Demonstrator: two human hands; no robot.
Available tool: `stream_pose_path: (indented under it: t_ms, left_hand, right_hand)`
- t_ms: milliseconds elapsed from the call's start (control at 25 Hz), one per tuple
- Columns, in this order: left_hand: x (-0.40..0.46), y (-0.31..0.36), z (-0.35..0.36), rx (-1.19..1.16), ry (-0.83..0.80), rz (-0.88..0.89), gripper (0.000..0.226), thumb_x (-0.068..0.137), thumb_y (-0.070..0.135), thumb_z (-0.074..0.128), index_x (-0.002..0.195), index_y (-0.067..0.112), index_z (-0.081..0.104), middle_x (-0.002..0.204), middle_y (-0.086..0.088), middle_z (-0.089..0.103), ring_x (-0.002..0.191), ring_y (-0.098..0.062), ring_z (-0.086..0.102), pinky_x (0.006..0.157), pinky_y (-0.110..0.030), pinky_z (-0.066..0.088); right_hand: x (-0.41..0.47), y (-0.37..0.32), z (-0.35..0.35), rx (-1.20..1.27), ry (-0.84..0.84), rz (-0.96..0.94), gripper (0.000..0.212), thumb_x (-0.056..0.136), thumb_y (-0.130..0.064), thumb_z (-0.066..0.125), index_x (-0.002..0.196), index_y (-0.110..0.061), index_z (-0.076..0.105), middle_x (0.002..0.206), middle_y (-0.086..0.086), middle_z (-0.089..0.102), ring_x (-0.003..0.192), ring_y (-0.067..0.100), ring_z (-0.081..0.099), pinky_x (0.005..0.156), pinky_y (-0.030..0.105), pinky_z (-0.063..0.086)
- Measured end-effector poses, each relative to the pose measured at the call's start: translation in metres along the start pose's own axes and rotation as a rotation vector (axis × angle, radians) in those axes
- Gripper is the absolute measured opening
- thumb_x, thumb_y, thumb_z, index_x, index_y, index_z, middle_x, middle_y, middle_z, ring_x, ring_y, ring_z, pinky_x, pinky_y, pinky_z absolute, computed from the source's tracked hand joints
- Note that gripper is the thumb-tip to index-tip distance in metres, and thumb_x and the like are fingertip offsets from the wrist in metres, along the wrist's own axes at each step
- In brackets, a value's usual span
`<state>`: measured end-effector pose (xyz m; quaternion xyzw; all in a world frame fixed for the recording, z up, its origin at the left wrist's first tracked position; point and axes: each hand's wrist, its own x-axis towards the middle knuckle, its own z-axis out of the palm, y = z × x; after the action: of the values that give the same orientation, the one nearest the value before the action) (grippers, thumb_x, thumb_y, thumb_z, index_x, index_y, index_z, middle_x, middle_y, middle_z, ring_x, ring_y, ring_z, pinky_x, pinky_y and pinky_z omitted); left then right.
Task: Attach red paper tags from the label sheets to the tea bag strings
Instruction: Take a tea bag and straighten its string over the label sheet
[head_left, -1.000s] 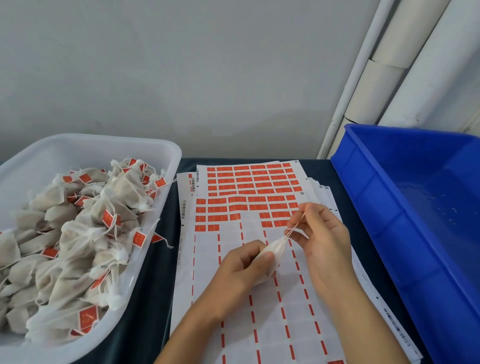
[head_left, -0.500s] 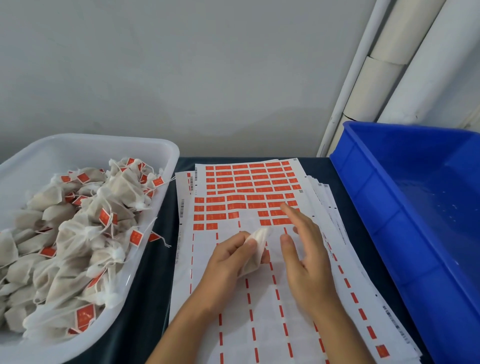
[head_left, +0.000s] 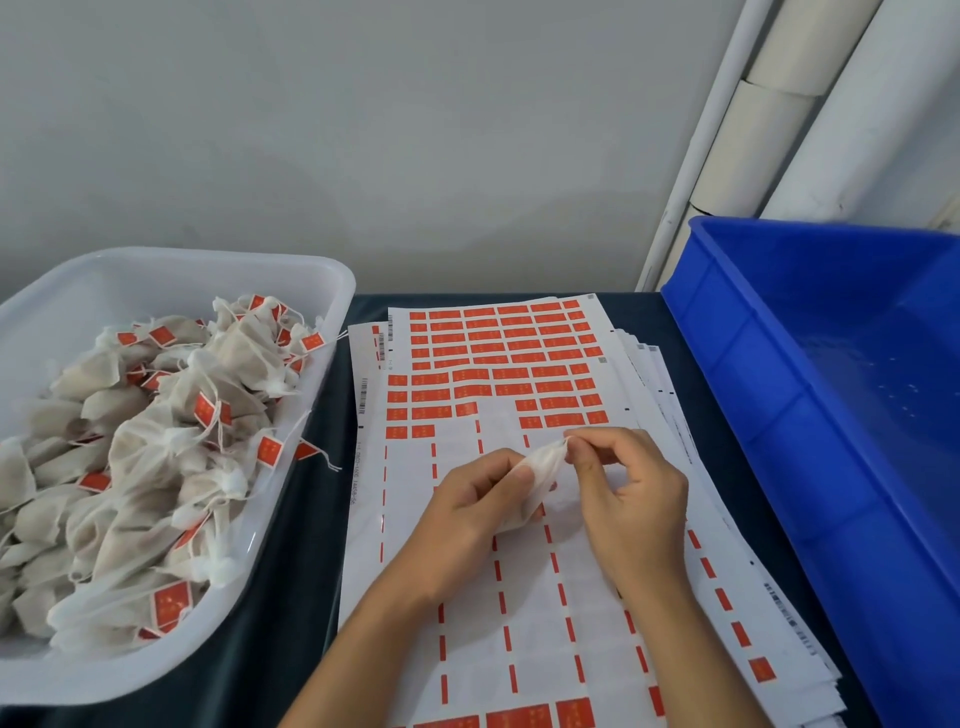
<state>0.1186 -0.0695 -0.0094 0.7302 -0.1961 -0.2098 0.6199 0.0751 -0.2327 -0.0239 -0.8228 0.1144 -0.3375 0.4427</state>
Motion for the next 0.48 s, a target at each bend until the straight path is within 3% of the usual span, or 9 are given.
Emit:
stream_pose_path:
  t_ms: [160,320,480]
  left_hand:
    - [-0.0013,-0.0011,0.0014,0.068,-0.035,-0.012,0.037,0.095,0.067,0.045,0.092,0.042,0.073,0.095,0.011,0.07,0.091,-0.009,0.065,0.081,-0.025,0.052]
    - [-0.0034,0.001,-0.0026,0.008,-0.014,-0.005,0.041,0.094,0.066,0.048,0.085,0.034,0.071,0.088,0.009,0.068,0.087,-0.007,0.066,0.077,-0.02,0.051]
    - [-0.0046,0.0008,-0.0069,-0.204,0.039,0.002,0.038,0.098,0.06,0.055,0.108,0.032,0.078,0.109,0.01,0.073,0.11,-0.011,0.068,0.095,-0.03,0.055]
  right_hand:
    - [-0.002,0.0025,0.0006,-0.054,0.061,-0.038,0.014,0.091,-0.038,0.066,0.102,-0.03,0.071,0.103,-0.018,0.069,0.098,-0.001,0.066,0.085,0.009,0.05]
    - [-0.0015,0.0028,0.0015,-0.089,0.015,-0.021,0.015,0.091,-0.036,0.067,0.101,-0.026,0.072,0.102,-0.017,0.067,0.096,-0.002,0.064,0.082,0.008,0.046]
    - [-0.0037,-0.0007,0.0036,-0.14,-0.098,-0.117,0.021,0.091,-0.036,0.069,0.105,-0.021,0.076,0.107,-0.011,0.071,0.098,-0.001,0.063,0.091,0.008,0.046]
